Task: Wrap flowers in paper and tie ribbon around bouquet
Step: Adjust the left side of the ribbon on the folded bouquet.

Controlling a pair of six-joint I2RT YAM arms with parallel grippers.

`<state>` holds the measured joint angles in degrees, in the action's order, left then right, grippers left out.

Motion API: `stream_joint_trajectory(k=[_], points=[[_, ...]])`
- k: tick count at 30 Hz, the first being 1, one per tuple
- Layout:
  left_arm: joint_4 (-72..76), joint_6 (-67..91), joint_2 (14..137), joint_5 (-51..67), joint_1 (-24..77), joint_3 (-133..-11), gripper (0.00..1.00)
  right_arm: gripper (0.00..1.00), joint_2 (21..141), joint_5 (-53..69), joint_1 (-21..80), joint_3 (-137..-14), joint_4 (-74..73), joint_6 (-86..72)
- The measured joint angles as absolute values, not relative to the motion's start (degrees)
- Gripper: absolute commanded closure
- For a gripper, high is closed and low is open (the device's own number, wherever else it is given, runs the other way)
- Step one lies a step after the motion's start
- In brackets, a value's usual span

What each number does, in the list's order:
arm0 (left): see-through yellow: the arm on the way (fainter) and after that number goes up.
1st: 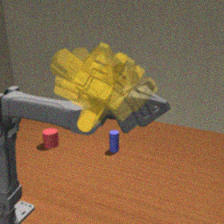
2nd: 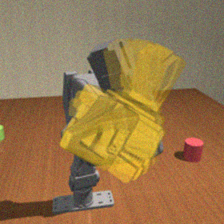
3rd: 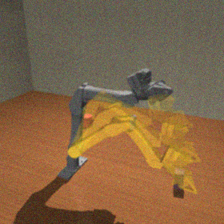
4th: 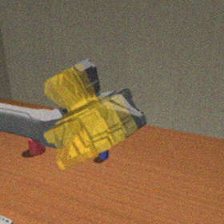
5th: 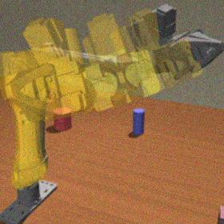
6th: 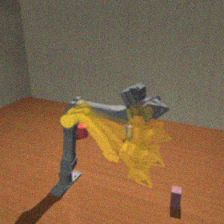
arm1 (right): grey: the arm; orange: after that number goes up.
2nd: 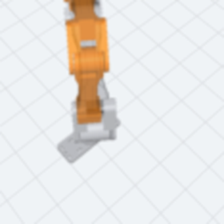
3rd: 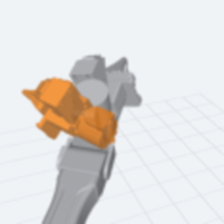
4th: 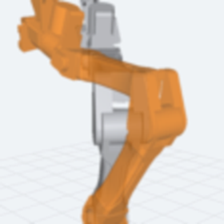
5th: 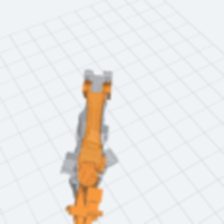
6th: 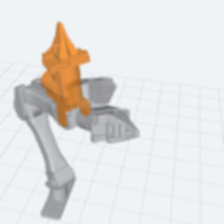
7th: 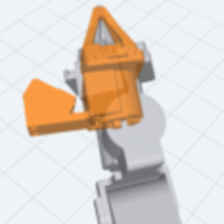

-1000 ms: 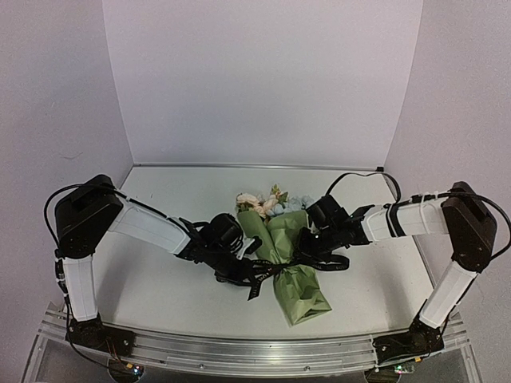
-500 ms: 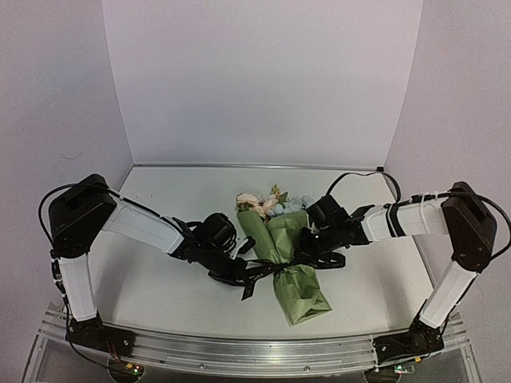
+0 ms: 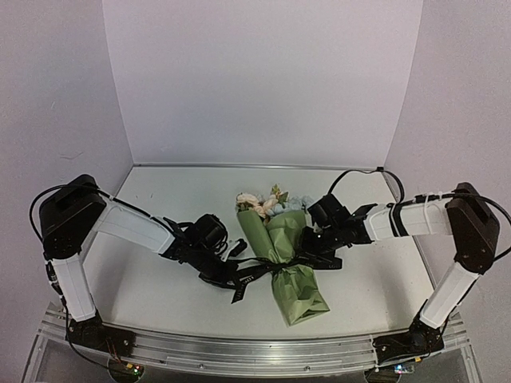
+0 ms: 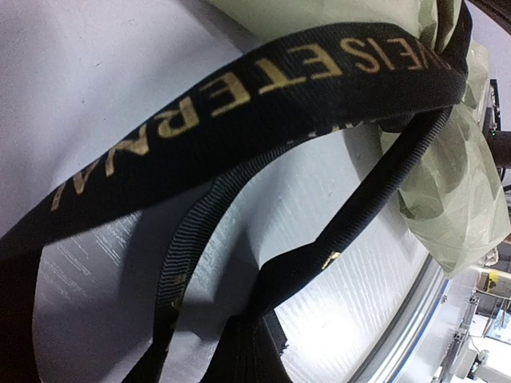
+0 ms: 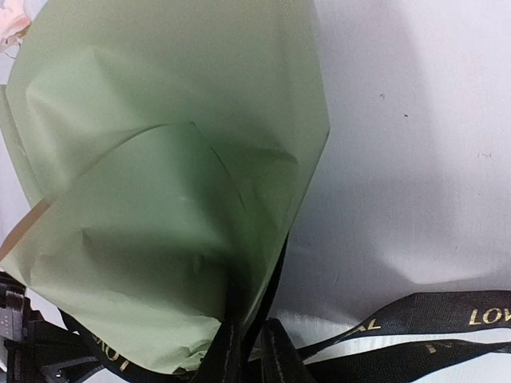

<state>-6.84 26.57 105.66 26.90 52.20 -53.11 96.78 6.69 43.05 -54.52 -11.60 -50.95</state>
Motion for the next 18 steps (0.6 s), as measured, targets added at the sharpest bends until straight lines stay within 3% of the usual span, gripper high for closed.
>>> stream_joint_trajectory(k=[11, 18], points=[[-8.1, 25.2, 102.6, 26.9, 49.8, -49.7, 1.0, 0.72, 92.2, 5.4, 43.0, -53.2, -13.6, -49.2], [-11.0, 23.8, 100.6, 26.2, 46.8, -48.6, 1.0, 0.51, 90.1, 5.2, 43.0, -50.6, -14.7, -47.2]])
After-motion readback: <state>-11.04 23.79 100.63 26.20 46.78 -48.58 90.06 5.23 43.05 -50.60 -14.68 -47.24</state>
